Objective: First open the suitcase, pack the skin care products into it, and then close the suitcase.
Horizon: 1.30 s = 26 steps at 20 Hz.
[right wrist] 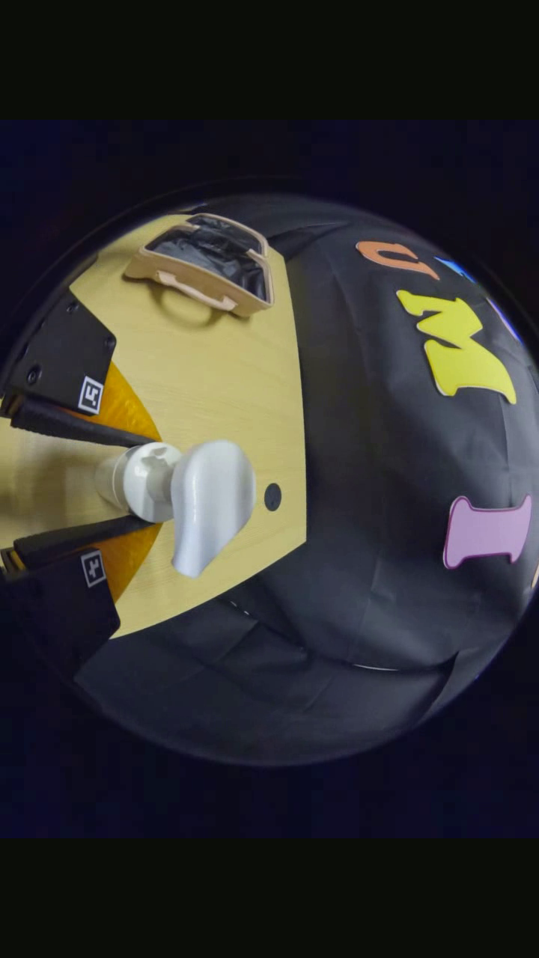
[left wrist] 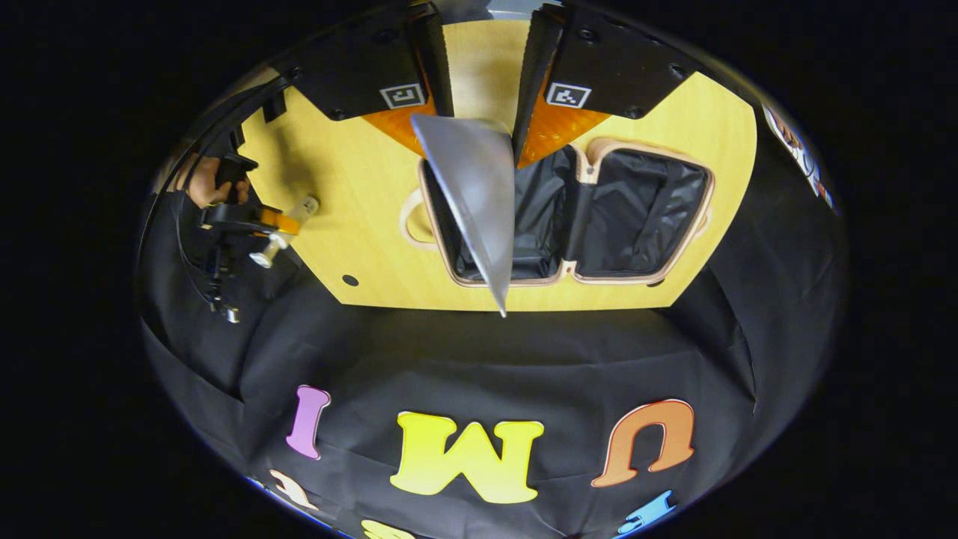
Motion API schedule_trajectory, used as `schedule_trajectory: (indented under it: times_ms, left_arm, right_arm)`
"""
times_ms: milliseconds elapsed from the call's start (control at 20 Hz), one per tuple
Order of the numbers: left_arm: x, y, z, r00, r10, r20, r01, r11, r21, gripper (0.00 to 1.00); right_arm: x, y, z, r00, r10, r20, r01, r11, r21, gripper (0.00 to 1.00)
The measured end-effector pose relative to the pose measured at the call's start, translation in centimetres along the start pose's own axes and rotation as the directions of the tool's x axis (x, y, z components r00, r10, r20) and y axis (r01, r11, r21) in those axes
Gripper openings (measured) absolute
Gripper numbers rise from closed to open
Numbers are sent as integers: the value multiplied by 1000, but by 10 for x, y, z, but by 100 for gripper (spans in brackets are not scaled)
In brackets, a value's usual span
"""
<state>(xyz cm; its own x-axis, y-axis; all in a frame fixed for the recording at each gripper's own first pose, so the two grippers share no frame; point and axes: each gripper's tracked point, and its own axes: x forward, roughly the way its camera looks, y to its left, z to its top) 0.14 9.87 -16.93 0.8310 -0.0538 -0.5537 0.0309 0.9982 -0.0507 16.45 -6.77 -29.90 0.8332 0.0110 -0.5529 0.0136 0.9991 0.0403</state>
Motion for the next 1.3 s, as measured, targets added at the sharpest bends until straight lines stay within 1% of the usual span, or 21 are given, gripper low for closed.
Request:
schedule_trajectory:
  times_ms: [50, 100, 150, 200, 250, 300, 350, 400, 450, 600, 700, 900, 1000, 1150, 1250, 1300]
  left_arm:
    - [5, 10, 1, 1000, 3, -8, -3, 1000, 1, 45]
    - [15, 20, 2, 1000, 8, -18, -8, 1000, 5, 51]
    - [25, 30, 3, 999, 15, -31, -14, 1000, 12, 52]
    - [37, 38, 7, 999, 14, -37, -13, 1000, 21, 52]
    - [52, 45, 6, 998, 5, -56, -4, 1000, 29, 45]
    - [64, 52, 3, 996, 3, -85, -1, 1000, 29, 45]
    - [77, 57, -6, 991, -1, -132, 4, 1000, 24, 45]
    - [88, 62, -17, 983, -3, -181, 6, 1000, 16, 51]
    - [99, 66, -28, 973, -6, -230, 10, 1000, 13, 45]
    - [117, 68, -52, 943, -8, -332, 24, 999, 43, 45]
    - [125, 71, -59, 933, -7, -359, 28, 998, 54, 45]
    - [137, 73, -73, 911, -16, -411, 27, 999, 22, 45]
    - [142, 73, -69, 916, -17, -401, 38, 998, 45, 45]
    - [155, 72, -63, 914, -5, -407, 40, 996, 77, 45]
    - [162, 74, -69, 900, 14, -435, 28, 996, 88, 45]
    - [166, 71, -70, 900, 6, -435, 31, 996, 78, 45]
  right_arm:
    - [-12, 3, 2, 1000, 3, 10, -3, 1000, -9, 49]
    - [-25, 7, 3, 1000, 8, 21, -8, 1000, -23, 48]
    - [-37, 12, 6, 999, 13, 33, -12, 1000, -29, 48]
    - [-49, 16, 7, 999, 18, 41, -17, 999, -30, 48]
    - [-60, 21, 7, 999, 22, 47, -21, 999, -28, 48]
    - [-71, 24, 8, 998, 19, 54, -18, 1000, -21, 48]
    - [-82, 27, 7, 998, 11, 54, -10, 1000, -13, 46]
    - [-92, 31, 4, 999, 5, 52, -5, 1000, -5, 48]
    - [-101, 36, 2, 999, 7, 50, -7, 1000, -2, 48]
    - [-121, 48, -7, 999, 4, 48, -2, 1000, -22, 48]
    - [-131, 53, -15, 999, -2, 37, 3, 999, -38, 48]
    - [-146, 58, -27, 1000, -12, 19, 13, 999, -38, 48]
    - [-151, 60, -30, 1000, -17, 9, 17, 999, -51, 48]
    - [-156, 62, -31, 1000, -9, 1, 9, 999, -48, 48]
    - [-157, 63, -30, 1000, -5, 0, 5, 998, -55, 48]
    - [-157, 64, -30, 1000, 0, 0, 0, 998, -63, 48]
